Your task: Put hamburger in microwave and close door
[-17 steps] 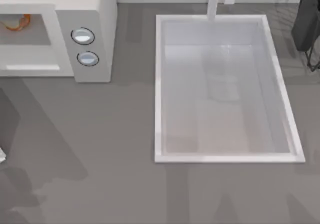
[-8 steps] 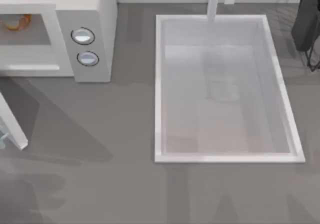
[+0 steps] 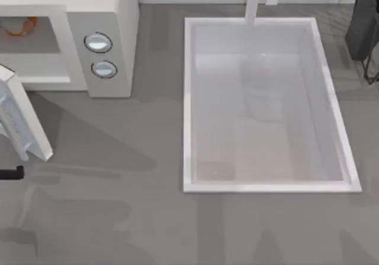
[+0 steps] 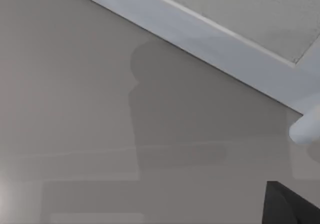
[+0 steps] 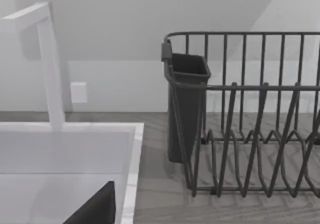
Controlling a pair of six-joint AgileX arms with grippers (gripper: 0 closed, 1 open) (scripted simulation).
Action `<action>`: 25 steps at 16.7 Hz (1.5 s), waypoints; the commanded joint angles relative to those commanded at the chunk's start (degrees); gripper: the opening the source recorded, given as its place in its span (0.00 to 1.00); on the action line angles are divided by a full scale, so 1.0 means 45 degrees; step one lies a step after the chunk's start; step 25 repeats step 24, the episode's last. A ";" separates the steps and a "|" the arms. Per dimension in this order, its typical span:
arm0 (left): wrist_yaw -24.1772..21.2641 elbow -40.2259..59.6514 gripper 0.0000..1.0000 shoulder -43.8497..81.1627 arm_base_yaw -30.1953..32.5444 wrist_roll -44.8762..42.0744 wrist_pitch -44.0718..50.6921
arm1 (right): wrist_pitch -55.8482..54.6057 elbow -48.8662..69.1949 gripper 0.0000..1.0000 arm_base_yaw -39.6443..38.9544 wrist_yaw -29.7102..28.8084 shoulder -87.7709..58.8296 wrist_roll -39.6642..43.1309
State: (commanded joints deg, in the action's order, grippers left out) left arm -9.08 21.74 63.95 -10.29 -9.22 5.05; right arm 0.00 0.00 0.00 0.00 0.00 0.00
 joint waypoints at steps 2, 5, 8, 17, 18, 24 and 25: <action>0.0907 -0.0260 0.00 -0.0475 0.1312 0.0999 -0.0045 | 0.0000 0.0000 1.00 0.0000 0.0000 0.0000 0.0000; 0.1724 -0.0521 0.00 -0.0904 0.2285 0.1891 -0.0069 | 0.0000 0.0000 1.00 0.0000 0.0000 0.0000 0.0000; 0.1772 -0.0537 0.00 -0.0931 0.2338 0.1943 -0.0070 | 0.0000 0.0000 1.00 0.0000 0.0000 0.0000 0.0000; 0.1741 0.1612 0.00 0.2940 0.2371 0.1941 -0.1493 | 0.0000 0.0000 1.00 0.0000 0.0000 0.0000 0.0000; 0.1745 0.1924 0.00 0.3693 0.2381 0.1943 -0.1707 | 0.0000 0.0000 1.00 0.0000 0.0000 0.0000 0.0000; 0.1774 0.3329 0.00 0.5661 0.2437 0.1946 -0.2786 | 0.0000 0.0000 1.00 0.0000 0.0000 0.0000 0.0000; 0.1774 0.3329 0.00 0.5661 0.2437 0.1946 -0.2786 | 0.0000 0.0000 1.00 0.0000 0.0000 0.0000 0.0000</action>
